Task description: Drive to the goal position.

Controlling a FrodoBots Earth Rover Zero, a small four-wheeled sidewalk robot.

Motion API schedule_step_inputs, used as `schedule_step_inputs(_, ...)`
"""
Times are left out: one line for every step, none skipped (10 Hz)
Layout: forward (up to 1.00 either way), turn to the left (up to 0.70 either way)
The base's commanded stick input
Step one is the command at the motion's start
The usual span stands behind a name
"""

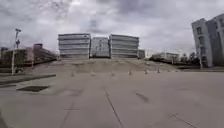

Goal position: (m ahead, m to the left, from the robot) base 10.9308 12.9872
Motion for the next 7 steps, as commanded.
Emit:
schedule_step_inputs(1.0,0.26)
schedule_step_inputs(1.0,0.05)
schedule_step_inputs(1.0,0.0)
schedule_step_inputs(1.0,0.0)
schedule_step_inputs(1.0,0.0)
schedule_step_inputs(1.0,0.0)
schedule_step_inputs(1.0,0.0)
